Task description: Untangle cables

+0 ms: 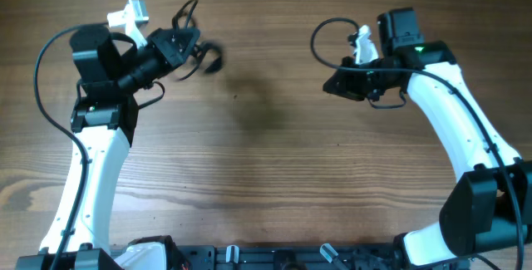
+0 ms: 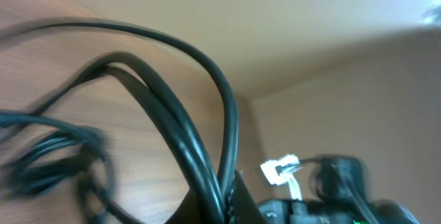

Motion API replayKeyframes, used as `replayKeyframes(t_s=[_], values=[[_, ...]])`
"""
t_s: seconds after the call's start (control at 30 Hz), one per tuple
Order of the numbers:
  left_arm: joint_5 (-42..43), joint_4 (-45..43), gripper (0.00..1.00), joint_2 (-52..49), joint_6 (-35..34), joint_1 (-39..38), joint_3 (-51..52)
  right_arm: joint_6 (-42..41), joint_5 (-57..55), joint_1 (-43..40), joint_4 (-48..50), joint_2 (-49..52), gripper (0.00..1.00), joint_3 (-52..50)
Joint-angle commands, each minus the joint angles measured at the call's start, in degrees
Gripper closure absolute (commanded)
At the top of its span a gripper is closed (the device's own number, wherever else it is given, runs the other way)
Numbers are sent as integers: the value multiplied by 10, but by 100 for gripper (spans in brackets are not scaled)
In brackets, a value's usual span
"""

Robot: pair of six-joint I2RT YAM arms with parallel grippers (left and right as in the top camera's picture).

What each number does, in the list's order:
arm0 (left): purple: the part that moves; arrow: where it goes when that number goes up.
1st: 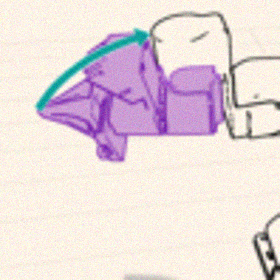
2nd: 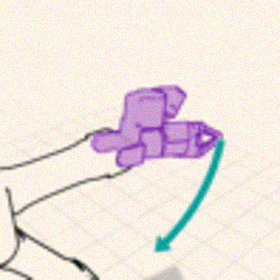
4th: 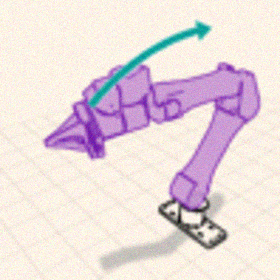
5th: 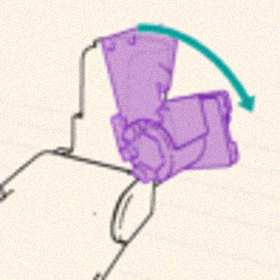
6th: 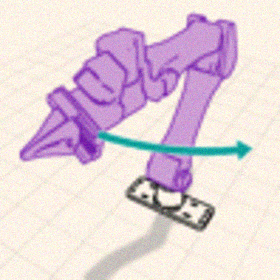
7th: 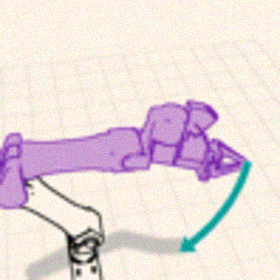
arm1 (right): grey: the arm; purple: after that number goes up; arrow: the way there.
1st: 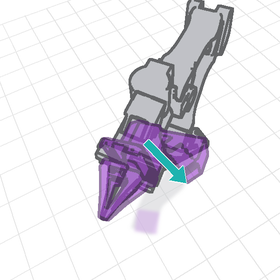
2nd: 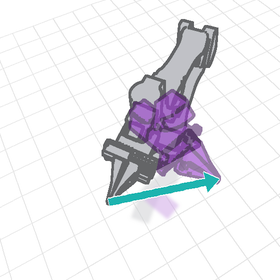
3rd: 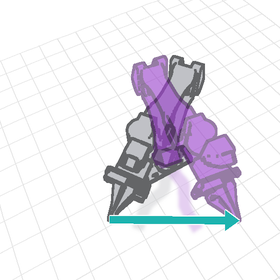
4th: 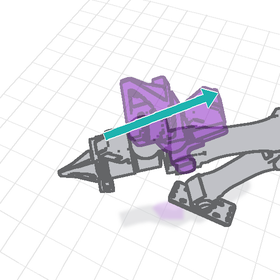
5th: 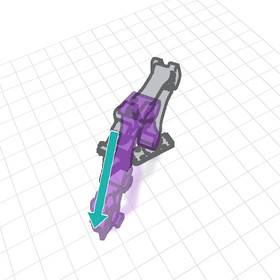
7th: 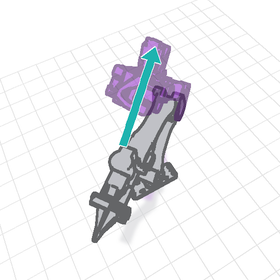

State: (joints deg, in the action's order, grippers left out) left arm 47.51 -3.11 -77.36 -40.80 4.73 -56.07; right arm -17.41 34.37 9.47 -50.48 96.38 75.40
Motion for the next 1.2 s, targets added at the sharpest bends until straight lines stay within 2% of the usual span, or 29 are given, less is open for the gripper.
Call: replayKeyframes(t_s=[0.0,0.07,0.17,0.3,0.4,0.47,0.53,0.6,0.63,0.87,0.93,1.0,1.03,1.1,1.17], values=[[144,-61,96,4,-32,-1,-8,81,87,12,30,-10,81,7],[181,-60,96,4,-31,0,-8,100,151,12,82,-19,69,7],[231,-3,96,4,-12,-1,-8,97,168,12,144,-63,55,7],[239,119,96,4,73,-1,-8,93,167,26,153,-110,52,7],[306,124,96,4,76,-1,-8,97,154,71,166,-109,46,7],[320,124,96,4,10,-1,-8,166,139,115,188,-104,41,7],[323,124,96,4,-66,-1,-8,174,61,156,216,-92,34,7],[334,124,96,4,-113,-1,-8,174,38,179,240,-73,32,7],[345,124,96,4,-137,-1,-8,175,37,191,260,-54,32,7],[386,124,96,4,-137,-1,-8,167,-7,203,356,54,32,7],[391,124,96,4,-137,-1,-8,96,-89,202,380,77,41,7],[397,124,96,4,-137,-1,-8,-35,-241,192,384,85,44,7],[398,124,96,4,-136,-1,-8,-60,-260,183,394,84,50,7],[398,124,96,4,-113,-1,-8,-70,-222,154,433,77,57,7],[395,134,96,4,-34,-2,-8,-108,-154,114,466,66,59,7]])
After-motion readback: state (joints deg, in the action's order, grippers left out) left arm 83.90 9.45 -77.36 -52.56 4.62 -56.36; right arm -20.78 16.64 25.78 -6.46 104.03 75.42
